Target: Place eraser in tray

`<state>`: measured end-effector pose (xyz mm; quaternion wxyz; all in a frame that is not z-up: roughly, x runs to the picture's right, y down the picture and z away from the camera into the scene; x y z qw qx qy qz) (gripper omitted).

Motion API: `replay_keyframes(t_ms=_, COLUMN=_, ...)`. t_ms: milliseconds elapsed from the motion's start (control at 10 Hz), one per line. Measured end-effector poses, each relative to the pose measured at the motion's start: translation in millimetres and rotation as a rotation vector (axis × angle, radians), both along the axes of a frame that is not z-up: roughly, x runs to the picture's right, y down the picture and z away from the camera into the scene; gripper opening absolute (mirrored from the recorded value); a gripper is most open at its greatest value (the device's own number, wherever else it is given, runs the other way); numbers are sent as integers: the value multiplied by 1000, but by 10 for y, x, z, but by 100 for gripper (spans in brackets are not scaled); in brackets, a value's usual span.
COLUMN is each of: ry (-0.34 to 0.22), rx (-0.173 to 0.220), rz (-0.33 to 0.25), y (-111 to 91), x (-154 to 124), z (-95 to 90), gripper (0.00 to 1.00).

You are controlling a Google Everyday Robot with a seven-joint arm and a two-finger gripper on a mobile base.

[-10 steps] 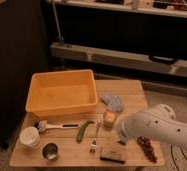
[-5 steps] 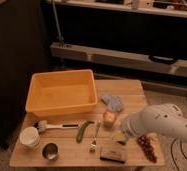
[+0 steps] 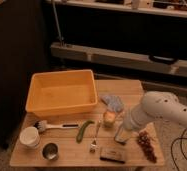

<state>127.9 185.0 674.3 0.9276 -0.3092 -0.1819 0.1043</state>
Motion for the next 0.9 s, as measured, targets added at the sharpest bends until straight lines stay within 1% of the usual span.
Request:
replay_keyframes(t_ms=100, ry=-9, rx=4, rz=-17, y=-5, x=-5, z=6, gripper=65)
replay_keyframes(t_ms=200, ry=-4, rx=1, rz=-11, y=15, x=-13, z=0, gripper=65)
replay_keyframes(t_ms=300, ry=-2, rx=-9, rz=-1, y=88, x=-18, z=-9, gripper=65)
replay_keyframes(t_ms=400, ry=-6, rx=-22, rz=17, y=181, x=-16, z=1, gripper=65)
replay_keyframes(t_ms=500, ry=-27, rx=-34, rz=51, y=381, x=-5, z=43, gripper=65)
replay_keyframes(t_ms=600, ry=-53, rx=-34, rz=83, y=581, x=-5, z=68, gripper=65)
replay_keyframes(t_ms=700, ry=-86, rx=-25, rz=115, y=742, x=-7, z=76, gripper=65)
replay_keyframes(t_ms=800, ry=-148, rx=1, rz=173, y=920, x=22, z=80, gripper=65)
replay_keyframes(t_ms=900, ry=-187, rx=26, rz=207, y=996, x=38, z=93, gripper=65)
